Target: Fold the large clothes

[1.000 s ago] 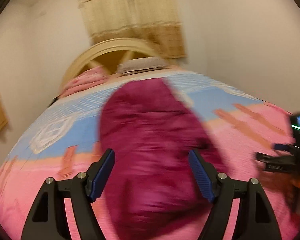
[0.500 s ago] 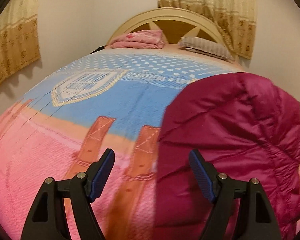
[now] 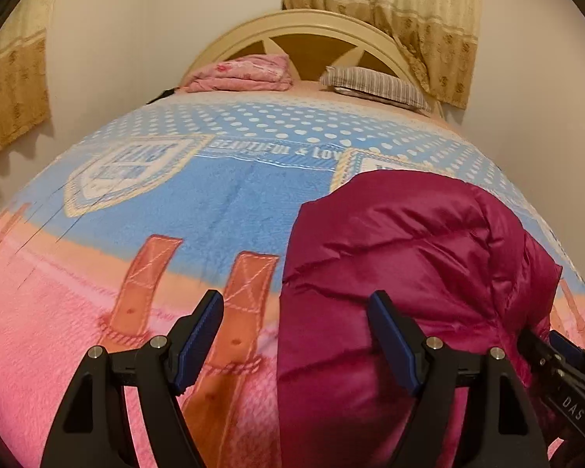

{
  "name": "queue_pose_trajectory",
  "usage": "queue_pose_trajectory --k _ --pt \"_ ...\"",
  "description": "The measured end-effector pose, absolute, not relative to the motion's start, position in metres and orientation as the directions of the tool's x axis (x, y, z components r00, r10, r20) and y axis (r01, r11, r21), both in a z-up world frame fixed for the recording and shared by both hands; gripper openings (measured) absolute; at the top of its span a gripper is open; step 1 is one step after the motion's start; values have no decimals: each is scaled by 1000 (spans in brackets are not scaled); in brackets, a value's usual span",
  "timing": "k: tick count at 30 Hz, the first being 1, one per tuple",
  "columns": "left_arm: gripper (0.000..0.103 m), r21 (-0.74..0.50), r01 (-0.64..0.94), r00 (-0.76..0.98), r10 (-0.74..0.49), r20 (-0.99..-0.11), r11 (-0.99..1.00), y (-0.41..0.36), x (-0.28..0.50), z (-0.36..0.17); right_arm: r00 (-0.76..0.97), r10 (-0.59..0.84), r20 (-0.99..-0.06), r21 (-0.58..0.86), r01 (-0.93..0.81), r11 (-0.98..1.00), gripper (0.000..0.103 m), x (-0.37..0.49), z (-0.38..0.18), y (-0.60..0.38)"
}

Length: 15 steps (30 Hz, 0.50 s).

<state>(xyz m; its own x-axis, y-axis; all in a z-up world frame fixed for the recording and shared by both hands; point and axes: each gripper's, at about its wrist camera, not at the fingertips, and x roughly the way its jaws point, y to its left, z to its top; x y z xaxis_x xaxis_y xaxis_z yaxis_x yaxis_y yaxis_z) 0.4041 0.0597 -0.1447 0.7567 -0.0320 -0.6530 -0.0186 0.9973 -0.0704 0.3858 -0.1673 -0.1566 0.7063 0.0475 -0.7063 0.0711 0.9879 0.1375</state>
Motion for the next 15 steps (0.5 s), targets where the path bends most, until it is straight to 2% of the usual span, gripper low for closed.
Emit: queue_pose_trajectory --k 7,15 --pt "77 -49 -11 733 -25 -680 999 49 411 -166 691 56 -721 156 83 984 64 390 -171 -176" --pt "78 -153 51 704 -144 -695 987 63 394 -180 675 104 -731 197 62 978 65 392 -188 -186"
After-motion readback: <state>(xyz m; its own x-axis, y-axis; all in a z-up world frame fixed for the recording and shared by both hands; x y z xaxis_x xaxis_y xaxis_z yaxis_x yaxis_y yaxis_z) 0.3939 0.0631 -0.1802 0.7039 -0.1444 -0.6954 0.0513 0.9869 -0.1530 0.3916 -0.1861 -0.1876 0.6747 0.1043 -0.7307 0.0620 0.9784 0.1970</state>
